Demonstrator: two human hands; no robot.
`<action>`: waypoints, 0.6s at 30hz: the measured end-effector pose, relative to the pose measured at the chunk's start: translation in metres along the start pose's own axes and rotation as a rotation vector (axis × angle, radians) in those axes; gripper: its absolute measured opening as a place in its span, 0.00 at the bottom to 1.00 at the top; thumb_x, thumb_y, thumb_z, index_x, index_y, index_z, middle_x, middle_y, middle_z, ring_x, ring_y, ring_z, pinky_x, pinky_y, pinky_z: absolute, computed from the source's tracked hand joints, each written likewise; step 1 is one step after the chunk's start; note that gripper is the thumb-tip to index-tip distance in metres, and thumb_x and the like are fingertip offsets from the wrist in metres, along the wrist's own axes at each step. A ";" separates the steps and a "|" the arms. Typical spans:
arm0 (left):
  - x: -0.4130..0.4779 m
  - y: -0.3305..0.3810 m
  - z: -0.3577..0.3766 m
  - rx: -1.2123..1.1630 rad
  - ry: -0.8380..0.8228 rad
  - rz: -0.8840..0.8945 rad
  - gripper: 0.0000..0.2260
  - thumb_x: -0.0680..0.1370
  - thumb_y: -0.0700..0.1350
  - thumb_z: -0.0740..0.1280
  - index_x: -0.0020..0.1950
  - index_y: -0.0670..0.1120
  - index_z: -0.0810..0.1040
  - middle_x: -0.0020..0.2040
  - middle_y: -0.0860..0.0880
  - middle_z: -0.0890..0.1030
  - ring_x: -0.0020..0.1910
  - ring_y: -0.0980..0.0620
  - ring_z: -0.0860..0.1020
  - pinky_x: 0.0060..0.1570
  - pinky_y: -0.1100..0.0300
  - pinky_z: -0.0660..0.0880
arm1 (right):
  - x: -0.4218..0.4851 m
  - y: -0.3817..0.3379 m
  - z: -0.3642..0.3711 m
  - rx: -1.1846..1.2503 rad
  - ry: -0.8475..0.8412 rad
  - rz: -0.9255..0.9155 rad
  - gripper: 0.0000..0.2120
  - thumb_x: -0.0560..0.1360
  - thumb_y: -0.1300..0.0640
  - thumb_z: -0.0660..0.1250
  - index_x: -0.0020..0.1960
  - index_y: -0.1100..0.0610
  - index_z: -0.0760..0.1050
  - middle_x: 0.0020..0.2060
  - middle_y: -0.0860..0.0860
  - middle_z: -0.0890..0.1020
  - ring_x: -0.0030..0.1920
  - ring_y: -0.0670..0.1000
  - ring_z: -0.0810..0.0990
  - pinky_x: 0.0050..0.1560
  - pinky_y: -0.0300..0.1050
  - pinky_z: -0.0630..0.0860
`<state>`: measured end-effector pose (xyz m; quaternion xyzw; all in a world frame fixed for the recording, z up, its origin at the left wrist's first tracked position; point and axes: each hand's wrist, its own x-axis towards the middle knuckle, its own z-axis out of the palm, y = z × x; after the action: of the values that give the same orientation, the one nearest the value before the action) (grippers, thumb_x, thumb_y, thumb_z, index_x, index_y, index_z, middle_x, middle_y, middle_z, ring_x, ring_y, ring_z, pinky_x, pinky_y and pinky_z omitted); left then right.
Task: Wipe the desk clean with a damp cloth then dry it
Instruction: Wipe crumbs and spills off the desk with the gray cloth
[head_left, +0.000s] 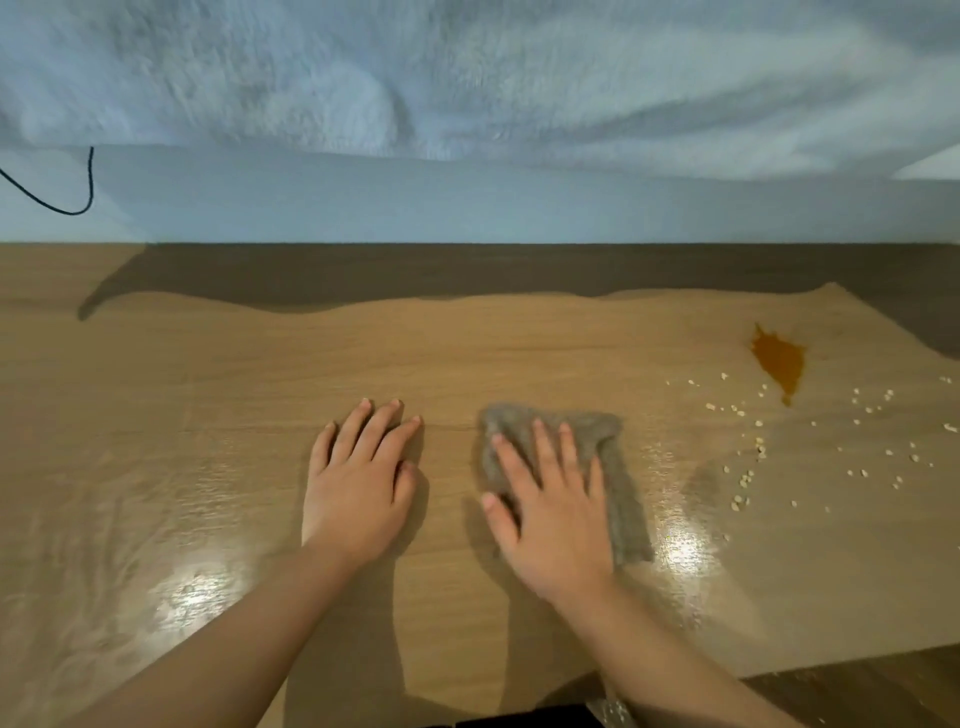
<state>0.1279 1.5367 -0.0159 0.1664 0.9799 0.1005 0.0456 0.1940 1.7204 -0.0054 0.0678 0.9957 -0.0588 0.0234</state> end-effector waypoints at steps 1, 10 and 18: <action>0.002 0.000 0.000 -0.008 0.027 -0.008 0.22 0.75 0.52 0.51 0.64 0.51 0.75 0.67 0.50 0.73 0.69 0.47 0.65 0.65 0.51 0.53 | -0.003 -0.010 0.005 -0.015 -0.029 -0.191 0.25 0.76 0.39 0.51 0.70 0.45 0.65 0.69 0.54 0.69 0.71 0.58 0.64 0.69 0.62 0.59; 0.032 -0.008 0.003 0.040 -0.026 -0.079 0.33 0.74 0.62 0.38 0.76 0.51 0.54 0.77 0.51 0.53 0.76 0.47 0.45 0.72 0.50 0.43 | 0.061 0.059 -0.011 0.026 -0.038 0.270 0.26 0.78 0.43 0.46 0.75 0.46 0.55 0.75 0.52 0.55 0.75 0.55 0.48 0.73 0.59 0.48; 0.032 -0.009 0.003 -0.008 0.014 -0.095 0.30 0.76 0.56 0.40 0.75 0.46 0.59 0.76 0.50 0.58 0.75 0.50 0.49 0.71 0.53 0.43 | 0.087 0.036 -0.006 0.007 -0.133 -0.317 0.25 0.78 0.43 0.44 0.74 0.45 0.57 0.75 0.49 0.57 0.75 0.53 0.50 0.71 0.55 0.46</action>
<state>0.0949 1.5398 -0.0224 0.1187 0.9865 0.1033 0.0441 0.1126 1.7681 -0.0080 -0.0943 0.9900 -0.0695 0.0792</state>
